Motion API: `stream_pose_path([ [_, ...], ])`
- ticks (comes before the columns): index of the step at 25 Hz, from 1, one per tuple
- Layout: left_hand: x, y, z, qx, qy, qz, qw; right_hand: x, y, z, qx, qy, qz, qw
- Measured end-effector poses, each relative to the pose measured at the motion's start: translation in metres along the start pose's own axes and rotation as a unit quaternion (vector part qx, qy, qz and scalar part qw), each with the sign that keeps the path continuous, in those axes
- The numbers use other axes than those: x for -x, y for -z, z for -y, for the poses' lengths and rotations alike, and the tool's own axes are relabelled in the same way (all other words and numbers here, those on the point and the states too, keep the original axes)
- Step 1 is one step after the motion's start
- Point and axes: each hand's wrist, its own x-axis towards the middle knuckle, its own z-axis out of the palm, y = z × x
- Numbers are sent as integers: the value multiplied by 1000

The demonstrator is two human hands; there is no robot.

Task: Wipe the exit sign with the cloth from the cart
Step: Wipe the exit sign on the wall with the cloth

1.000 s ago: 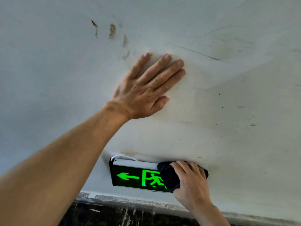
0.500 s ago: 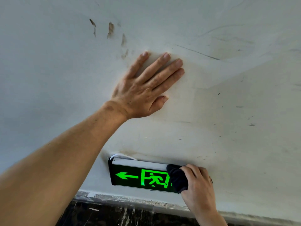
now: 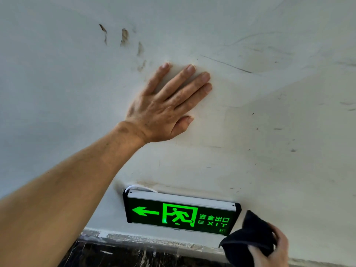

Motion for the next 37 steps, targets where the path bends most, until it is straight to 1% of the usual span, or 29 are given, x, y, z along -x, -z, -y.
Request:
stream_pose_path([
  [1,0,0,0,-1,-1,1,1000,-7,3,1,-57,-37,-38,997],
  [2,0,1,0,0,-1,2,1000,-13,6,-2,-77,-55,-55,994],
  [5,-1,2,0,1,-2,1,1000,-33,1,2,-85,-90,-78,989],
  [8,-1,1,0,-3,-4,0,1000,-34,-15,9,-41,-57,-32,997],
  [10,-1,1,0,-5,-6,1,1000,-29,-25,13,-31,-62,-28,997],
  [13,0,1,-1,-6,-3,1,1000,-26,-33,9,-53,-89,-54,993],
  [18,-2,2,-1,-7,-4,1,1000,-19,-39,9,-68,-85,-94,990],
  [24,-1,2,-1,-17,-4,-2,1000,-19,-45,12,-49,-114,-136,983],
  [26,-2,2,-1,-17,-6,-4,1000,-19,-47,3,-47,-133,-138,980],
  [27,-2,2,-1,-17,-6,-4,1000,-20,-48,-5,-49,-138,-130,981],
  [28,-2,2,0,-17,-5,-3,1000,-19,-49,-11,-54,-136,-105,984],
  [30,-1,2,-1,-20,-6,0,1000,-23,-52,-23,-66,-102,-36,992],
  [32,0,2,-2,-20,-4,3,1000,-29,-57,-35,-98,-64,-10,993],
  [33,0,3,-2,-16,-3,5,1000,-32,-58,-40,-94,-58,20,994],
  [35,-1,3,-1,-9,0,7,1000,-35,-59,-51,-47,-54,63,995],
  [36,-1,3,-1,-8,1,8,1000,-37,-55,-60,-20,-85,81,993],
  [37,-1,3,-1,-7,2,9,1000,-36,-52,-65,1,-135,106,985],
])
